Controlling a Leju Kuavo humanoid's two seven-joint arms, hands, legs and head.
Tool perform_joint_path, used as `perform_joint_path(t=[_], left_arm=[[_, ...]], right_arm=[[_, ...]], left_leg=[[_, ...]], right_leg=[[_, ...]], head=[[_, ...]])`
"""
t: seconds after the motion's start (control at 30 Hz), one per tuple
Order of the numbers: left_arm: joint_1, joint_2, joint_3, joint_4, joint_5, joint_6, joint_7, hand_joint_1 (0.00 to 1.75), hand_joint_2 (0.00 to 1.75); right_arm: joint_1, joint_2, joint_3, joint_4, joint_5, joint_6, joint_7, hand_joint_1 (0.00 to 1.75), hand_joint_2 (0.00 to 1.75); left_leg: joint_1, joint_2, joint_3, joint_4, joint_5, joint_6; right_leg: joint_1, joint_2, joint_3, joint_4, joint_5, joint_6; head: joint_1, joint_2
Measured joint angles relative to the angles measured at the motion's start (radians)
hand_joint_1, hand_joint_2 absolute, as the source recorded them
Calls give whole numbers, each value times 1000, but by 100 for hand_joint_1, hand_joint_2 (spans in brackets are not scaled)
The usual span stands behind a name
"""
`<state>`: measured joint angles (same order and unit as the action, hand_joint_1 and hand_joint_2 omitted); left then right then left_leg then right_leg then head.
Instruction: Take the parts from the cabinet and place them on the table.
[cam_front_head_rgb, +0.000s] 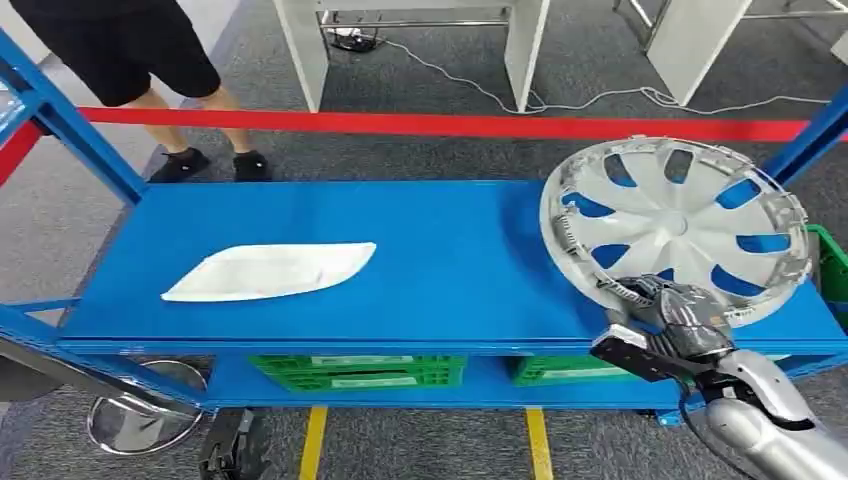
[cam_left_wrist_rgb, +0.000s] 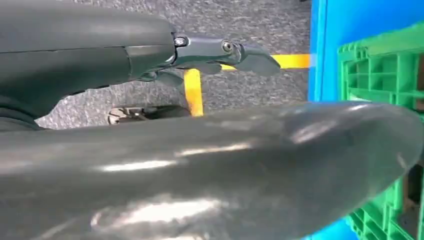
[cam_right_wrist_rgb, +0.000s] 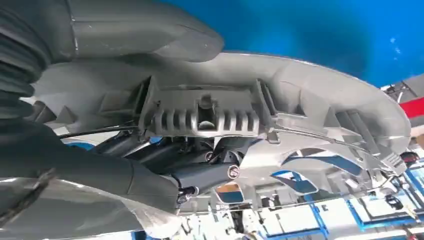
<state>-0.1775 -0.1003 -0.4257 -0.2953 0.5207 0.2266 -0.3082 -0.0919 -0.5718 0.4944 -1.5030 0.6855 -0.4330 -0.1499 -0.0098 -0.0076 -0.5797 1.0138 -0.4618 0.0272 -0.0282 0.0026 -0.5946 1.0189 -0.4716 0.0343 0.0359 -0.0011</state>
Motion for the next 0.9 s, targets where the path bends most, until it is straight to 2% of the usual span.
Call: perform_joint_path(t=[0.07,0.1,0.17,0.2,0.23,0.27,0.33,0.37,0.4,0.47,0.53,0.57,0.6,0.67,0.7,0.73,0.77,0.8,0.87,0.9], left_arm=[[-1,0,0,0,0,0,0,0,0],[-2,0,-1,0,0,0,0,0,0],[-1,0,-1,0,0,0,0,0,0],[0,0,-1,0,0,0,0,0,0],[0,0,-2,0,0,2,0,0,0],[0,0,-2,0,-3,5,0,0,0],[-3,1,-2,0,-10,11,-1,0,0],[-4,6,-3,0,-16,16,-8,0,175],[-6,12,-3,0,-18,21,-17,0,175],[-7,12,-8,0,-29,39,-37,0,175],[-8,14,-16,0,-42,47,-47,0,175],[-8,16,-20,0,-45,49,-50,0,175],[-9,16,-22,0,-50,53,-53,0,175],[-11,17,-26,0,-51,64,-55,0,175],[-10,17,-27,0,-52,70,-55,0,175],[-10,17,-30,0,-53,75,-55,0,175],[-10,17,-33,0,-54,79,-54,0,175],[-10,17,-34,0,-54,79,-53,0,175],[-11,16,-35,0,-54,79,-52,0,175],[-11,19,-35,0,-53,78,-51,0,175]], right_arm=[[1,0,-4,0,0,0,1,175,175],[1,2,-5,-1,0,0,1,175,175],[2,3,-6,-2,0,0,1,175,175],[3,3,-6,-2,1,0,0,175,175],[4,5,-7,-3,3,0,0,175,175],[5,6,-8,-5,5,-1,0,175,175],[9,9,-15,-10,9,-3,0,175,175],[11,10,-18,-14,11,-5,0,175,175],[10,12,-18,-15,15,-12,0,175,175],[18,13,-22,-25,26,-16,1,175,175],[27,13,-24,-42,31,-16,2,175,175],[33,12,-27,-49,33,-15,7,175,175],[36,12,-30,-53,36,-15,8,175,175],[40,12,-37,-58,48,-16,9,175,175],[46,12,-39,-63,55,-18,9,175,175],[52,12,-41,-69,66,-24,8,175,175],[59,13,-41,-73,75,-31,8,175,175],[62,13,-43,-76,86,-36,8,175,175],[66,13,-48,-83,108,-46,9,175,175],[66,14,-48,-83,120,-55,10,175,175]], left_leg=[[2,2,-10,30,-29,-14],[3,3,-37,92,-66,-19],[6,3,-117,263,-140,-23],[6,3,-147,320,-154,-22],[6,3,-155,329,-142,-20],[6,3,-146,305,-116,-16],[1,3,-69,121,-4,5],[-5,1,-39,42,30,21],[-8,1,-30,36,18,30],[-14,1,-28,16,14,32],[-8,1,-23,-1,14,34],[2,3,-12,-16,21,27],[0,2,-6,-23,22,29],[-1,2,-6,-22,21,31],[-1,2,-6,-22,21,32],[-1,2,-6,-22,20,32],[0,2,-4,-22,19,31],[2,2,-3,-20,17,28],[7,2,-1,-7,6,16],[5,0,-5,-1,1,9]], right_leg=[[-5,-2,4,-2,0,-16],[-4,-3,4,-2,-2,-20],[-1,-3,4,-1,-3,-23],[0,-3,5,-1,-5,-25],[3,-2,7,-1,-6,-26],[5,-2,10,-1,-7,-27],[12,0,21,-1,-13,-29],[10,0,23,-2,-15,-29],[15,1,19,-2,-16,-25],[8,1,13,-3,-14,-16],[13,-1,17,-8,-14,-4],[9,-1,6,0,-26,-2],[11,-2,1,20,-42,1],[9,-1,-72,175,-115,5],[8,-1,-108,243,-141,8],[8,-2,-137,293,-150,12],[6,-2,-140,288,-130,14],[3,-2,-119,238,-89,18],[-6,-6,-32,55,11,26],[-5,-6,-14,22,-10,31]], head=[[-3,0],[-6,0],[-5,0],[-5,0],[-5,0],[-5,0],[-5,0],[-4,0],[0,0],[-6,0],[-6,0],[-5,0],[-3,0],[-1,0],[-4,0],[-2,0],[-3,0],[-2,0],[-2,0],[-1,0]])
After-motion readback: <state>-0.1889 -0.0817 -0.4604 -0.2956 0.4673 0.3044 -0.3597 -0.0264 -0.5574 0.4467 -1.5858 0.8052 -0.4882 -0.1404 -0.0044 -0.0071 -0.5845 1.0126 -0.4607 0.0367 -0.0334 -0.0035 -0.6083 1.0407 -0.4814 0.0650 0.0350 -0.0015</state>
